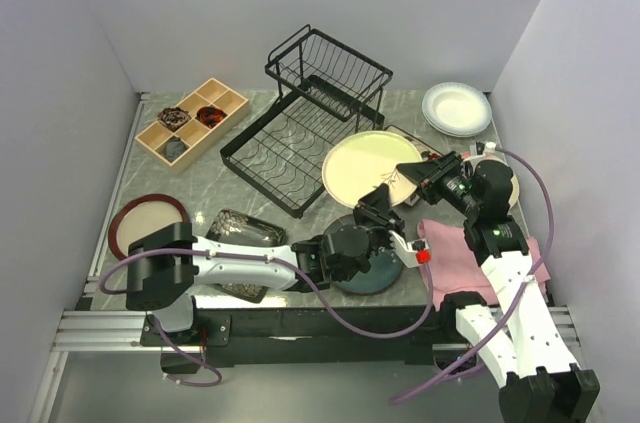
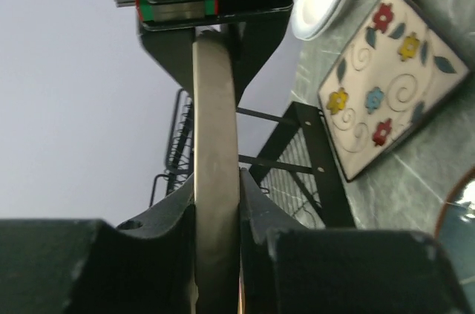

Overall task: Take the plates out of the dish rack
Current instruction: Unload the plate from the dish rack, then place the plate at the center of the board.

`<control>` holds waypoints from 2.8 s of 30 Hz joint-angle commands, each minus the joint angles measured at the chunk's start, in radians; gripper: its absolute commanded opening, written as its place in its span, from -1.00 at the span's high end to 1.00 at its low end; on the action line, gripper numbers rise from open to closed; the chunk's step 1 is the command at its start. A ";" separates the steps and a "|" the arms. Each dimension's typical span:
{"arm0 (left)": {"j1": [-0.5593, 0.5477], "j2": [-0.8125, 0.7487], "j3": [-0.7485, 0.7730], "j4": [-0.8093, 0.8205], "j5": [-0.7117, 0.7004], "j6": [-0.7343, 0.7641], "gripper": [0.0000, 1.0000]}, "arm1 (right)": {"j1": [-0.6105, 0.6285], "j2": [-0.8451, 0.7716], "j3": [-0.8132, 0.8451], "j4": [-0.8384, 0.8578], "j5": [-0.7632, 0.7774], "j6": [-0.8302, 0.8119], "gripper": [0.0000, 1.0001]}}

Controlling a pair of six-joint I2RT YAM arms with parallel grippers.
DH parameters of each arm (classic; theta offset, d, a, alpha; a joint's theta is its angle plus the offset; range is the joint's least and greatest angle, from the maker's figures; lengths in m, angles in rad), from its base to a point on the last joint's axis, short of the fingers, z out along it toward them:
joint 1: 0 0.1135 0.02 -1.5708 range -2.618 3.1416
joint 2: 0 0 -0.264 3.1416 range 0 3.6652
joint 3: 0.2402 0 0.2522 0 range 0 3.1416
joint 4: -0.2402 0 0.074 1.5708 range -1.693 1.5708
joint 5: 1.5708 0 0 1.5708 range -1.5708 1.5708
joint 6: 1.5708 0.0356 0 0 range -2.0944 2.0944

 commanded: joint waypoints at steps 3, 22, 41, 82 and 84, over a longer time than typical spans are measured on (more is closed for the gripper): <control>-0.014 -0.065 0.035 0.130 0.028 -0.219 0.23 | 0.005 -0.059 -0.085 0.287 0.000 0.004 1.00; -0.028 -0.380 -0.122 -0.303 0.315 -1.236 -0.99 | -0.429 -0.142 -0.160 0.216 0.015 -0.041 1.00; -0.017 -0.651 -0.395 -0.288 0.260 -1.438 -0.99 | -0.630 0.076 -0.188 0.382 0.469 -0.178 1.00; -0.017 -0.707 -0.429 -0.259 0.226 -1.446 -0.99 | -0.705 0.685 -0.040 0.245 0.537 -0.195 -0.07; -0.017 -0.704 -0.427 -0.262 0.228 -1.446 -0.99 | -0.702 0.699 -0.023 0.218 0.554 -0.198 -0.06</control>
